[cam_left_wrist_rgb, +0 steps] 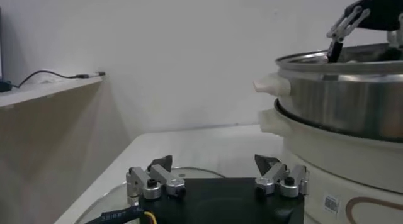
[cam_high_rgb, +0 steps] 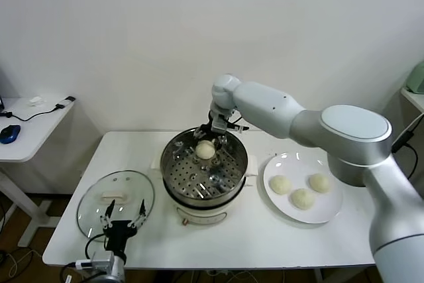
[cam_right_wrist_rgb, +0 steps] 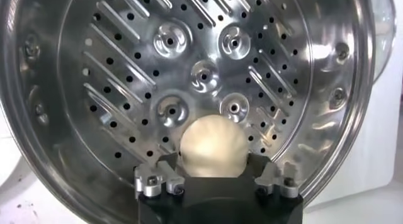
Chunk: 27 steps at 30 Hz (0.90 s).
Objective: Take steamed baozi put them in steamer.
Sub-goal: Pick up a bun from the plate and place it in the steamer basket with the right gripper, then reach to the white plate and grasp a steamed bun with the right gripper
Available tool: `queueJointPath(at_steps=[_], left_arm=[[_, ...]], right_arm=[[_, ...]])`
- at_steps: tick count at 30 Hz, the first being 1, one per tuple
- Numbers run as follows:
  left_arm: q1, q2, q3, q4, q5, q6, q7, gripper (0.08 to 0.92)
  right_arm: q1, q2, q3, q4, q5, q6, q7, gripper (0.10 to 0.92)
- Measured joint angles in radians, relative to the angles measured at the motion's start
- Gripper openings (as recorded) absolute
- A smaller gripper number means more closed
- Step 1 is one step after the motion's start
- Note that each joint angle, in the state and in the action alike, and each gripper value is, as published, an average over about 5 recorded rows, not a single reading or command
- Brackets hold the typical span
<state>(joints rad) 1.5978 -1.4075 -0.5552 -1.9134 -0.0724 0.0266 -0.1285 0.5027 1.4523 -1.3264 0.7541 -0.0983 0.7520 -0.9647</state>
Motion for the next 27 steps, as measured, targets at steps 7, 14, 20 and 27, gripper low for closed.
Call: queueJointPath(at_steps=[7, 14, 20, 27], left_arm=[[0.006, -0.007, 0.004, -0.014, 0.003, 0.001, 0.001, 0.823], [0.007, -0.005, 0.003, -0.019, -0.001, -0.001, 0.0, 0.823], [0.005, -0.005, 0.003, -0.021, -0.002, -0.002, 0.0, 0.823], [0.007, -0.006, 0.0, -0.02, -0.002, -0.001, -0.001, 0.823]], right_arm=[[0.17, -0.109, -0.137, 0.141, 0.265, -0.081, -0.046, 0.823], [0.359, -0.321, -0.346, 0.342, 0.505, -0.366, -0.034, 0.823], [0.429, -0.499, -0.482, 0.505, 0.645, -0.635, 0.01, 0.823], [0.371, -0.614, -0.508, 0.596, 0.741, -0.865, 0.064, 0.823]])
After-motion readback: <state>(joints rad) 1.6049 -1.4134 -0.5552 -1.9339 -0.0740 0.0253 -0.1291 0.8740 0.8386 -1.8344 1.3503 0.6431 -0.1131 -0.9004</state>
